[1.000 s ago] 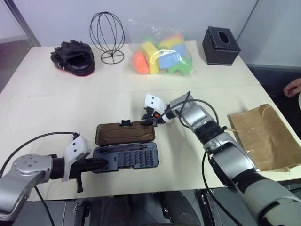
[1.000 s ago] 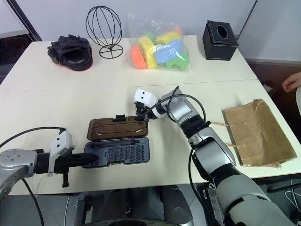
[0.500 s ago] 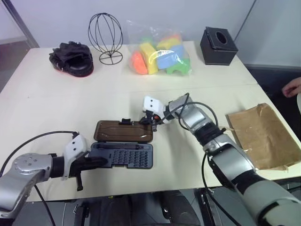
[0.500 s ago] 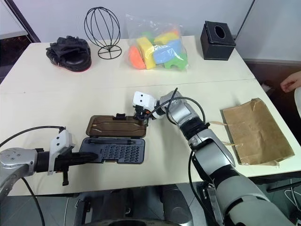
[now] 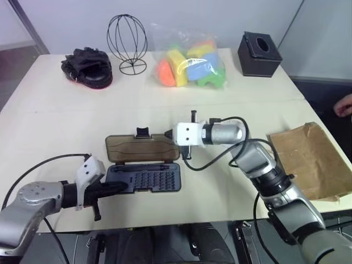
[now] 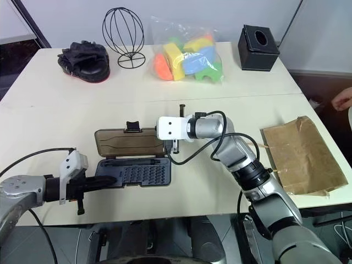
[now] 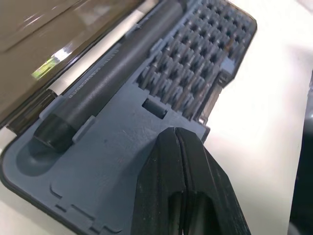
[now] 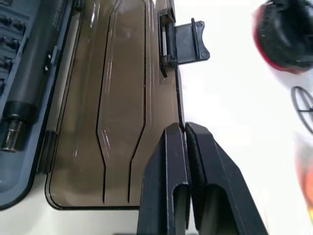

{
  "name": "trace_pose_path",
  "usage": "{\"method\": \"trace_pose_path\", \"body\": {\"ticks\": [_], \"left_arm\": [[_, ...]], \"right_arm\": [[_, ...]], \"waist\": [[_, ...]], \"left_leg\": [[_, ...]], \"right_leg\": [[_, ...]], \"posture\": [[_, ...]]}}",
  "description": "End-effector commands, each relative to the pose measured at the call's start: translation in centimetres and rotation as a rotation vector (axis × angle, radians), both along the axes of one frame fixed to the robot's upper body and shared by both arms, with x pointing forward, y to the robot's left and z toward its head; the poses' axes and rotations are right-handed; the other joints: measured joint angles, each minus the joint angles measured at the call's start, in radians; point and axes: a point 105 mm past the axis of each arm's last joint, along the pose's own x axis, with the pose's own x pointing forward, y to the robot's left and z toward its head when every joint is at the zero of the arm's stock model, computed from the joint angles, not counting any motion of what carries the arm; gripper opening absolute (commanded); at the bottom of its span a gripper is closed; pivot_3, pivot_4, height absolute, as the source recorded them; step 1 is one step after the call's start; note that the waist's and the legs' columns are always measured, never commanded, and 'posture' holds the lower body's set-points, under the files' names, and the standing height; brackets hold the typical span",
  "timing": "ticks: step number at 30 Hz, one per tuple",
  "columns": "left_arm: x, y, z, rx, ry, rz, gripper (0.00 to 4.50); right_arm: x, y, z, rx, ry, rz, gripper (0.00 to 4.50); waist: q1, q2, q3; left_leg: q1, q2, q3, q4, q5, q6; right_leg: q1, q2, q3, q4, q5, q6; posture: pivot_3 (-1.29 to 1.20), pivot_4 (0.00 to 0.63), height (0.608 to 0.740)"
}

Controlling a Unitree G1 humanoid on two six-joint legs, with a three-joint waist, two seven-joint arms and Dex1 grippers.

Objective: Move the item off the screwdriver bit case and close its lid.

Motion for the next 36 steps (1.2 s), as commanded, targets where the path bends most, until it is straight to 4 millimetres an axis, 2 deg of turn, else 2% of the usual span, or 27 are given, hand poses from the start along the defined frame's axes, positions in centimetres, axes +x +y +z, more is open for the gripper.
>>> {"method": "trace_pose_path", "body": {"ticks": [1,6,8,11,14,17,21,25,27,30,35,36], "left_arm": [[0.8,0.3,3.5,-0.086,-0.073,0.048,0.0],[3.0,2.8,8.4,-0.22,-0.151,0.172,0.0],[4.5,4.9,9.5,-0.223,-0.18,0.258,0.0],[6.1,6.9,9.7,-0.174,-0.204,0.326,0.0],[8.5,8.4,8.0,-0.073,-0.196,0.38,0.0],[10.2,7.9,6.1,-0.011,-0.187,0.341,0.0],[11.8,6.1,4.2,-0.001,-0.169,0.277,0.0],[12.0,3.3,3.3,-0.044,-0.135,0.171,0.0],[12.0,2.6,3.3,-0.055,-0.131,0.142,0.0],[11.9,2.5,3.6,-0.067,-0.128,0.127,0.0],[11.5,2.7,4.1,-0.074,-0.112,0.098,0.0],[11.1,2.4,4.5,-0.084,-0.106,0.064,0.0]], "right_arm": [[-0.3,0.3,1.3,0.032,-0.07,0.005,0.06],[-0.2,0.4,1.2,0.035,-0.085,0.002,0.06],[-0.4,0.5,1.2,0.035,-0.095,0.01,0.06],[-0.6,0.6,1.3,0.034,-0.117,0.022,0.06],[-0.8,0.6,1.6,0.037,-0.132,0.025,0.06],[-1.0,0.6,1.8,0.04,-0.143,0.025,0.06],[-1.2,0.5,2.0,0.041,-0.153,0.018,0.06],[-1.3,0.2,2.2,0.04,-0.161,0.005,0.06],[-1.3,0.1,2.2,0.037,-0.15,-0.002,0.06],[-1.3,-0.2,1.9,0.041,-0.106,-0.024,0.93],[-2.4,-1.3,2.7,0.099,0.034,-0.039,3.42],[-2.9,-2.2,4.0,0.15,0.085,-0.034,3.42]], "waist": [[-0.001,-0.001,0.0],[0.0,-0.001,0.001],[-0.001,-0.001,0.001],[-0.002,-0.001,0.001],[0.0,-0.001,0.001],[0.002,-0.001,0.001],[0.004,-0.001,0.001],[0.002,-0.002,0.001],[0.0,-0.002,0.001],[0.001,-0.002,0.001],[0.003,-0.002,0.001],[0.003,-0.002,0.001]], "left_leg": [[0.0,0.0,0.0,0.0,0.0,0.0],[-0.001,0.0,0.0,0.0,0.0,0.0],[-0.001,0.0,0.0,0.0,0.0,0.0],[-0.001,0.0,-0.001,0.0,0.0,0.0],[-0.001,0.0,0.0,0.0,0.0,0.0],[-0.001,0.0,0.0,0.0,0.0,0.0],[-0.002,0.0,0.0,0.0,0.0,-0.001],[-0.002,0.0,0.0,0.0,0.0,-0.001],[-0.002,0.0,0.0,0.0,0.0,-0.001],[-0.002,0.0,-0.001,0.0,0.0,-0.001],[-0.002,0.0,-0.001,0.0,0.0,-0.001],[-0.002,0.0,-0.001,0.0,0.0,-0.001]], "right_leg": [[0.0,0.0,0.0,0.0,0.0,0.0],[-0.001,0.0,-0.001,0.0,0.001,0.002],[0.0,0.0,-0.001,0.0,0.001,0.002],[-0.001,0.001,-0.001,0.0,0.001,0.002],[-0.001,0.0,-0.001,0.0,0.001,0.002],[-0.001,0.001,-0.001,0.0,0.001,0.003],[-0.001,0.0,-0.001,0.0,0.002,0.003],[-0.002,0.0,-0.001,0.0,0.002,0.003],[-0.002,0.001,-0.001,0.001,0.002,0.003],[-0.002,0.001,-0.001,0.001,0.002,0.003],[-0.001,0.001,-0.001,0.001,0.002,0.004],[-0.001,0.001,-0.002,0.001,0.002,0.004]], "posture": [[0.0,0.15,0.737],[0.0,0.15,0.737],[0.0,0.15,0.737],[0.0,0.15,0.737],[0.0,0.15,0.737],[0.0,0.15,0.737],[0.0,0.15,0.737],[0.0,0.15,0.737],[0.0,0.15,0.737],[0.0,0.15,0.737],[0.0,0.15,0.737],[0.0,0.15,0.737]]}}
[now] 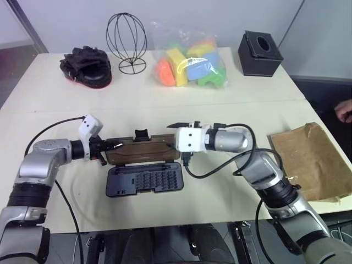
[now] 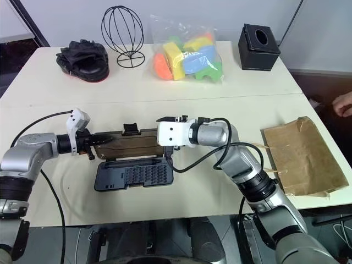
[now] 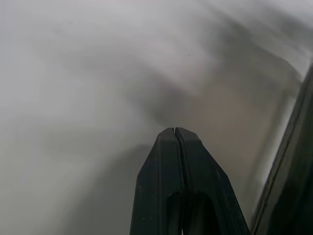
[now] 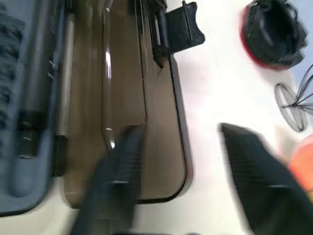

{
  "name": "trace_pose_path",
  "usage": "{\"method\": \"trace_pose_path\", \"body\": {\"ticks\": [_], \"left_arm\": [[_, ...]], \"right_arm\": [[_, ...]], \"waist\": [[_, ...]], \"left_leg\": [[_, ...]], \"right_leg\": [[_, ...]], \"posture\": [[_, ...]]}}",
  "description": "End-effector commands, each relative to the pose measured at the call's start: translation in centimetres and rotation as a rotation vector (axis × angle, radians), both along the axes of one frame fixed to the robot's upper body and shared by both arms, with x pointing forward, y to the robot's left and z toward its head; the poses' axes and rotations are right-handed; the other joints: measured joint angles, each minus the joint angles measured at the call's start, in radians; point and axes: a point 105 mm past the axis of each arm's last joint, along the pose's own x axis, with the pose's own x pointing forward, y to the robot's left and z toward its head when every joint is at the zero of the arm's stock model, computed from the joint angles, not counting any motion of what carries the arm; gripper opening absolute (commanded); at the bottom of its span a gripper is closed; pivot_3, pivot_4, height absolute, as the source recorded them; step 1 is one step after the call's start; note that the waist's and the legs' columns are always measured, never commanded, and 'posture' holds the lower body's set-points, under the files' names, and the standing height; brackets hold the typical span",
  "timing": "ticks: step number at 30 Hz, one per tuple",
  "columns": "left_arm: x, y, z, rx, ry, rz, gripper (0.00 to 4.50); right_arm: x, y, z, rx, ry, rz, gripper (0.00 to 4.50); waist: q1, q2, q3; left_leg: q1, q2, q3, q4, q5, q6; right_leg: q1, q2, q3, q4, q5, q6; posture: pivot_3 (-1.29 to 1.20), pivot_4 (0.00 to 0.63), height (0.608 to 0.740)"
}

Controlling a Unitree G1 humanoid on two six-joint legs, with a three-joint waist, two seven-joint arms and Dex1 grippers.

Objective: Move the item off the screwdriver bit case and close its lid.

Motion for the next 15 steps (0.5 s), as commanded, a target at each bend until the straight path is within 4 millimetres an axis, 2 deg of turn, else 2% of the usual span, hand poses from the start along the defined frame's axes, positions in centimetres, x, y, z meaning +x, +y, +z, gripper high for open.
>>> {"method": "trace_pose_path", "body": {"ticks": [1,3,5,7,10,12,14,15], "left_arm": [[-0.9,-0.7,2.9,-0.022,-0.037,-0.101,0.0],[-2.7,-1.4,3.0,0.014,-0.004,-0.207,0.0],[-4.2,-1.7,2.6,0.086,0.001,-0.293,0.0],[-5.7,-2.0,2.7,0.111,0.025,-0.355,0.0],[-8.3,-1.4,1.4,0.249,0.089,-0.475,0.0],[-8.4,-0.5,0.2,0.343,0.084,-0.493,0.0],[-6.8,-0.1,-0.1,0.384,0.029,-0.449,0.0],[-5.4,-0.2,0.4,0.373,-0.022,-0.411,0.0]], "right_arm": [[-1.8,-2.5,4.7,0.172,0.109,0.015,3.42],[-3.2,-4.3,6.7,0.265,0.238,0.028,3.42],[-4.7,-5.4,7.3,0.312,0.369,0.045,3.42],[-6.2,-6.4,7.2,0.346,0.478,0.055,3.42],[-7.4,-6.4,5.7,0.347,0.566,0.029,3.42],[-7.8,-5.7,4.1,0.301,0.579,0.014,3.42],[-8.0,-4.5,1.9,0.252,0.599,0.0,3.42],[-8.3,-3.9,0.9,0.226,0.611,0.007,3.42]], "waist": [[0.002,0.0,0.0],[0.007,-0.001,0.001],[0.009,-0.001,0.001],[0.009,-0.001,0.001],[0.003,0.0,0.001],[0.002,0.001,0.001],[0.002,0.001,0.001],[0.005,0.001,0.0]], "left_leg": [[0.0,0.0,0.0,0.0,0.0,0.0],[-0.002,0.0,-0.001,0.001,0.0,0.0],[-0.002,0.0,-0.002,0.001,0.0,0.0],[0.001,0.0,-0.001,-0.001,0.0,0.0],[0.001,0.002,-0.003,-0.002,0.0,0.001],[0.002,0.002,-0.002,-0.002,0.0,0.001],[0.002,0.001,-0.002,-0.002,0.0,0.001],[0.002,0.001,-0.002,-0.002,0.0,0.001]], "right_leg": [[0.0,0.0,0.0,0.0,0.0,0.0],[0.0,0.0,-0.001,0.0,0.0,0.0],[0.001,-0.001,-0.002,-0.001,0.0,0.0],[0.002,-0.001,-0.002,-0.001,0.0,0.0],[0.002,0.001,-0.003,-0.001,-0.001,-0.002],[0.001,0.0,-0.003,-0.001,-0.003,-0.004],[0.001,0.001,-0.003,-0.001,-0.003,-0.005],[0.002,0.001,-0.003,-0.001,-0.003,-0.005]], "posture": [[0.0,0.15,0.737],[0.0,0.15,0.737],[0.0,0.15,0.737],[0.0,0.15,0.737],[0.0,0.15,0.737],[0.0,0.15,0.737],[0.0,0.15,0.737],[0.0,0.15,0.737]]}}
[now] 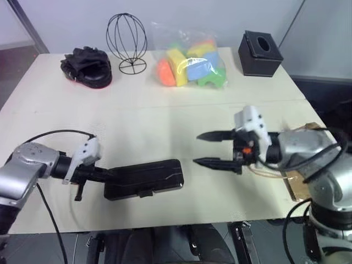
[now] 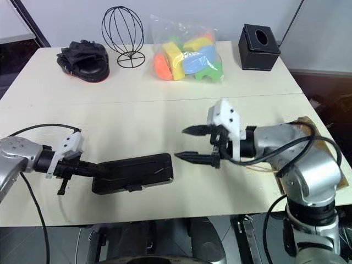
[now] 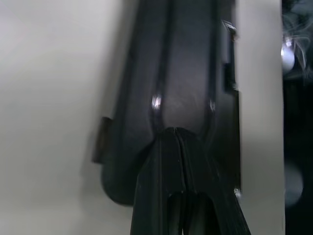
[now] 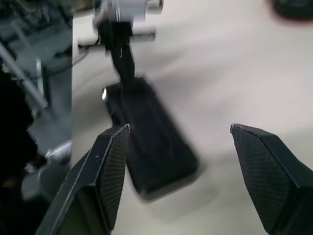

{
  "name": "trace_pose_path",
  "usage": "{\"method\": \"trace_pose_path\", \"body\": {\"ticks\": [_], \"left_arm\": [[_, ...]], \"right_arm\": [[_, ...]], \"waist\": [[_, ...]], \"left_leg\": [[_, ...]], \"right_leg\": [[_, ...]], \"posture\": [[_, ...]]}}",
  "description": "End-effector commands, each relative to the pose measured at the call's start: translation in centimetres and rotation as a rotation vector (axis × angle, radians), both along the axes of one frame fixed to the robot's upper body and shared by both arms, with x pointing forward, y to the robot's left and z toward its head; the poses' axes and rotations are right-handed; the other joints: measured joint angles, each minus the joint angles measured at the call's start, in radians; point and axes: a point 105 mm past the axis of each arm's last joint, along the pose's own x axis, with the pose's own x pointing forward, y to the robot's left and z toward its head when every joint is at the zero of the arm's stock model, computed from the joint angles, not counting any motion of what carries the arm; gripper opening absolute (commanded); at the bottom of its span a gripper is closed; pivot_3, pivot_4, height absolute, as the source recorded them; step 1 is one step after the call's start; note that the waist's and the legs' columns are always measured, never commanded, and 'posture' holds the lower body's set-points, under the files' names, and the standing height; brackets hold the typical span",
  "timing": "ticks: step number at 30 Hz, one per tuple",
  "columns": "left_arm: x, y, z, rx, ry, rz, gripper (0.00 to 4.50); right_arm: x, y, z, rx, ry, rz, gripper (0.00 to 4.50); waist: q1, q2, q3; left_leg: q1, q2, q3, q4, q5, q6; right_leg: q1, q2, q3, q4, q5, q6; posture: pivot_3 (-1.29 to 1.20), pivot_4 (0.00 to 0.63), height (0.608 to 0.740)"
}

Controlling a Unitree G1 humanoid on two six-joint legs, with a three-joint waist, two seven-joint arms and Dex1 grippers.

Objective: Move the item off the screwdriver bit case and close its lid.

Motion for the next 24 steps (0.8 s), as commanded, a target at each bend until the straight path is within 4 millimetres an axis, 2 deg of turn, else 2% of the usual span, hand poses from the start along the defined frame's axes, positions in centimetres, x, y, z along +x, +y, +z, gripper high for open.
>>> {"method": "trace_pose_path", "body": {"ticks": [1,4,8,11,13,15,21,24], "left_arm": [[3.4,0.4,0.4,0.01,-0.128,0.077,0.0],[5.5,-0.2,1.8,-0.049,-0.185,0.114,0.0],[7.2,-1.2,3.4,-0.092,-0.205,0.091,0.0],[7.4,-2.1,3.0,-0.078,-0.174,0.03,0.0],[7.0,-4.1,0.5,-0.029,-0.123,-0.089,0.0],[6.6,-5.6,-1.2,-0.011,-0.084,-0.166,0.0],[6.2,-7.7,-2.6,-0.001,-0.062,-0.259,0.0],[6.1,-8.0,-2.9,0.017,-0.064,-0.291,0.0]], "right_arm": [[-1.2,2.2,-2.4,-0.069,-0.026,0.062,3.42],[-1.7,3.1,-4.1,-0.11,-0.034,0.092,3.42],[-2.8,4.6,-6.5,-0.171,-0.054,0.174,1.52],[-3.0,6.2,-7.5,-0.17,-0.074,0.205,0.03],[-4.0,8.7,-8.7,-0.183,-0.105,0.279,0.03],[-4.6,10.3,-9.6,-0.201,-0.123,0.314,0.03],[-4.4,11.9,-10.7,-0.269,-0.193,0.31,0.03],[-3.1,12.1,-10.8,-0.303,-0.251,0.254,0.03]], "waist": [[0.006,0.001,0.0],[0.009,0.0,0.0],[0.015,-0.002,0.0],[0.013,-0.002,0.0],[0.015,-0.002,-0.001],[0.019,-0.002,0.0],[0.021,-0.003,-0.001],[0.022,-0.003,-0.001]], "left_leg": [[0.0,0.0,0.0,0.001,0.0,0.0],[-0.001,-0.001,0.0,0.004,0.0,0.0],[-0.004,-0.001,0.0,0.005,0.0,0.0],[-0.004,-0.001,0.0,0.005,0.0,0.0],[-0.003,-0.001,0.0,0.004,0.0,0.0],[-0.002,-0.001,0.0,0.004,0.0,0.0],[-0.006,-0.001,-0.001,0.006,0.0,0.0],[-0.005,-0.001,-0.001,0.006,0.0,0.0]], "right_leg": [[0.001,0.0,0.0,0.0,0.0,0.0],[0.001,0.0,0.0,0.0,0.0,0.0],[0.0,0.0,0.0,-0.001,0.001,0.005],[-0.001,0.0,0.0,0.0,0.001,0.006],[-0.001,0.0,0.0,0.0,0.001,0.006],[0.0,0.001,0.0,0.001,0.001,0.005],[-0.002,0.0,0.0,0.0,0.001,0.006],[-0.001,0.0,0.0,0.001,0.001,0.005]], "posture": [[0.0,0.15,0.737],[0.0,0.15,0.737],[0.0,0.15,0.737],[0.0,0.15,0.737],[0.0,0.15,0.737],[0.0,0.15,0.737],[0.0,0.15,0.737],[0.0,0.15,0.737]]}}
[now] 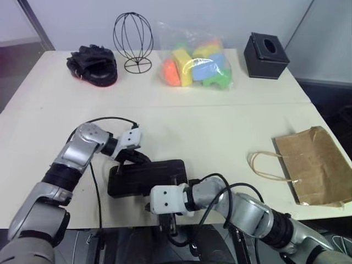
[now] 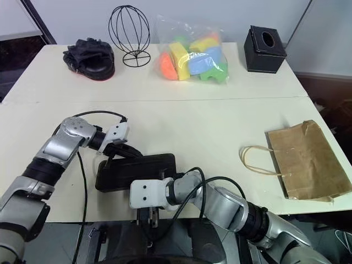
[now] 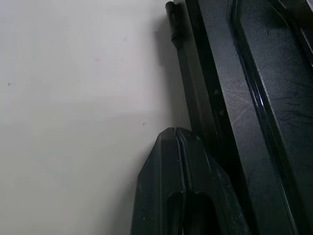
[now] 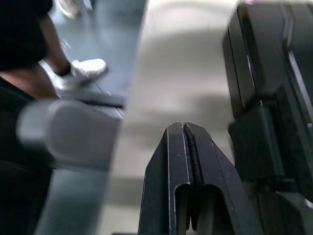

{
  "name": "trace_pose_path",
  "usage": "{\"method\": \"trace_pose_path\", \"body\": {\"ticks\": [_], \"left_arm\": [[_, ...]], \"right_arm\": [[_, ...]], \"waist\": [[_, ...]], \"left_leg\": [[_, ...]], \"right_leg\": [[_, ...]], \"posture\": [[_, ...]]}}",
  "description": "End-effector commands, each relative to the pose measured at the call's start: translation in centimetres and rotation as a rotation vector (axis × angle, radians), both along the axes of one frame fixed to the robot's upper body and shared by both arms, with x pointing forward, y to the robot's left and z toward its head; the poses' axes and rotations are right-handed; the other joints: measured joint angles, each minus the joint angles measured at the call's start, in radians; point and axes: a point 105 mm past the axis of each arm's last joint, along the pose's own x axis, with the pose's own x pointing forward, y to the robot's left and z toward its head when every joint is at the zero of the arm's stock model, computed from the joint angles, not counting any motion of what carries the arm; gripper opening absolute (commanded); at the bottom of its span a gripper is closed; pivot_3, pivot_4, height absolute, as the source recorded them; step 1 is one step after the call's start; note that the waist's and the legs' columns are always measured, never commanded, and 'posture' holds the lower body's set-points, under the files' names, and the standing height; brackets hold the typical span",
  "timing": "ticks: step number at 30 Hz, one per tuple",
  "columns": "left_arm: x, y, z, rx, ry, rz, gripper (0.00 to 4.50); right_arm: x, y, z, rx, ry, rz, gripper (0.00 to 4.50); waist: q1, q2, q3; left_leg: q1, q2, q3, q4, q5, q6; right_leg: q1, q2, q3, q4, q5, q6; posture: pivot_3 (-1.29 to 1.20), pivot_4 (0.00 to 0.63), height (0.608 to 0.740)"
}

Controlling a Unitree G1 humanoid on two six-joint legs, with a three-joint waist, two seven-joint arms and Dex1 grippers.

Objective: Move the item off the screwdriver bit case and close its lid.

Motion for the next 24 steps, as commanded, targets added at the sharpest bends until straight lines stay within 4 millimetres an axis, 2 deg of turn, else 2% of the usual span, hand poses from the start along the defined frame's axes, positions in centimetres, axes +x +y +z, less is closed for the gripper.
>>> {"method": "trace_pose_path", "body": {"ticks": [1,10,13,15,17,20,21,24], "left_arm": [[-0.3,-0.5,-0.6,0.031,0.006,-0.045,0.0],[-1.8,-0.6,-1.0,0.023,0.067,-0.072,0.0],[-3.3,-1.1,-1.3,0.004,0.151,-0.103,0.0],[-3.9,-1.4,-1.7,0.009,0.169,-0.12,0.0],[-4.1,-1.7,-1.9,0.006,0.17,-0.124,0.0],[-2.8,-1.7,-2.1,0.016,0.111,-0.081,0.0],[-1.9,-1.4,-2.2,0.027,0.074,-0.048,0.0],[1.4,0.1,-2.2,0.049,-0.021,0.077,0.78]], "right_arm": [[1.2,0.5,0.8,0.001,-0.113,-0.031,0.03],[6.2,-1.1,0.4,-0.068,-0.395,-0.217,0.03],[8.7,-1.5,1.8,-0.042,-0.498,-0.336,0.03],[9.1,-1.5,2.2,-0.033,-0.534,-0.348,0.03],[9.0,-1.5,2.1,-0.028,-0.527,-0.344,0.03],[6.6,-1.2,0.8,0.015,-0.301,-0.301,0.03],[5.2,-1.3,0.4,0.033,-0.187,-0.275,0.53],[1.1,-2.3,0.6,0.1,0.15,-0.214,1.57]], "waist": [[0.0,0.0,0.0],[-0.004,0.0,0.0],[-0.008,0.0,0.0],[-0.006,0.0,0.0],[-0.004,0.0,-0.001],[-0.001,0.0,-0.001],[0.001,0.0,-0.001],[0.012,0.0,-0.004]], "left_leg": [[0.0,0.0,0.0,0.0,0.0,0.0],[0.004,0.0,-0.001,0.0,0.0,0.0],[0.004,0.001,-0.001,0.0,0.0,0.0],[0.005,0.001,-0.002,0.0,0.0,0.0],[0.004,0.001,-0.002,0.0,0.0,0.0],[0.004,0.001,-0.002,0.0,0.0,0.0],[0.004,0.001,-0.002,0.0,0.0,0.0],[0.005,0.0,-0.003,0.0,0.0,0.0]], "right_leg": [[0.0,0.0,0.0,0.0,0.0,0.0],[0.002,0.0,0.0,0.001,0.0,0.0],[0.002,0.001,0.0,0.002,0.0,0.0],[0.002,0.002,-0.001,0.003,0.0,0.0],[0.003,0.002,-0.001,0.003,0.0,0.0],[0.003,0.002,-0.001,0.003,0.0,0.0],[0.003,0.002,-0.001,0.003,0.0,0.0],[0.006,0.0,-0.003,0.001,0.0,0.0]], "posture": [[0.0,0.15,0.737],[0.0,0.15,0.737],[0.0,0.15,0.737],[0.0,0.15,0.737],[0.0,0.15,0.737],[0.0,0.15,0.737],[0.0,0.15,0.737],[0.0,0.15,0.737]]}}
